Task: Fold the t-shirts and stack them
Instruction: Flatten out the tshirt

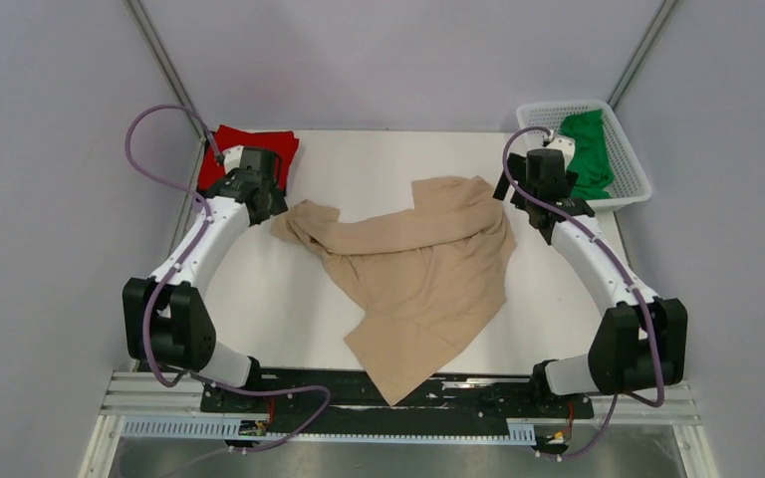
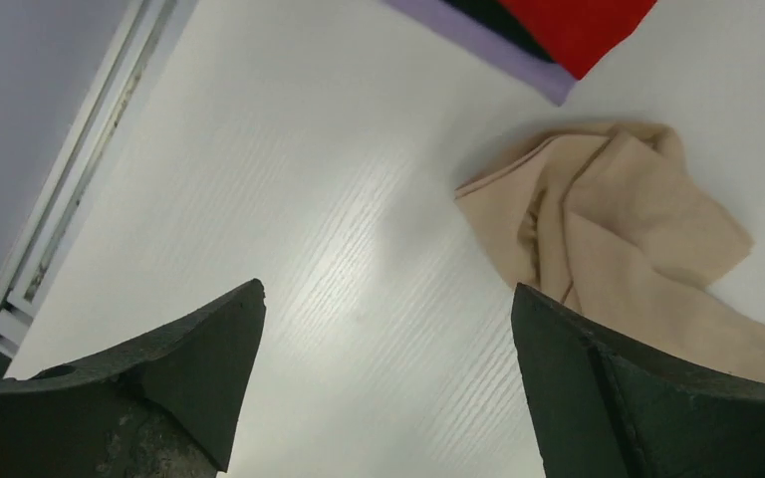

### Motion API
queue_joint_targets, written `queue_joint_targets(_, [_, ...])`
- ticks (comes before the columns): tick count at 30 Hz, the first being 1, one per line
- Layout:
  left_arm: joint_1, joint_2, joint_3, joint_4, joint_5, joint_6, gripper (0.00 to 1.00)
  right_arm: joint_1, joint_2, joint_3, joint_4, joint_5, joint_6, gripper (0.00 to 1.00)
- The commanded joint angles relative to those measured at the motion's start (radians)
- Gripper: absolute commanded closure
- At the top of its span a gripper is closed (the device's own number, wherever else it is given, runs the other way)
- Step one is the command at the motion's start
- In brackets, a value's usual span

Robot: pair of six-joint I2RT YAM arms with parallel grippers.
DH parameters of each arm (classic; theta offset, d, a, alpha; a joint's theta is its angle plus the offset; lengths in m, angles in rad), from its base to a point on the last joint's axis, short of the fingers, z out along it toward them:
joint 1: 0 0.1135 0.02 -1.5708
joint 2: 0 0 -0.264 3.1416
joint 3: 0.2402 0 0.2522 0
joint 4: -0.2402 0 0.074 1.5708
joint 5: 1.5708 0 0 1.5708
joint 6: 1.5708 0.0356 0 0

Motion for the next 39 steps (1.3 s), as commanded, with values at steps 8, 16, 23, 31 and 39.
queue_joint_targets(8, [0.020, -0.196, -0.105, 0.203, 0.606, 0.001, 0.00, 0.027, -0.178, -0.076, -0.056, -0.267, 0.116, 0.00])
queue_joint_targets(16, [-0.093, -0.054, -0.192, 0.310, 0.901, 0.044, 0.00, 0.171, -0.179, -0.285, -0.100, -0.451, 0.218, 0.00])
queue_joint_targets(23, [-0.175, 0.110, -0.195, 0.403, 1.004, 0.015, 0.00, 0.213, -0.084, -0.386, -0.083, -0.475, 0.286, 0.00])
queue_joint_targets(31, [-0.183, 0.315, -0.119, 0.357, 0.969, 0.003, 0.00, 0.212, 0.001, -0.397, -0.055, -0.410, 0.299, 0.00])
queue_joint_targets(39, [-0.183, 0.443, 0.020, 0.360, 0.824, -0.035, 0.00, 0.212, 0.067, -0.433, -0.031, -0.367, 0.286, 0.00])
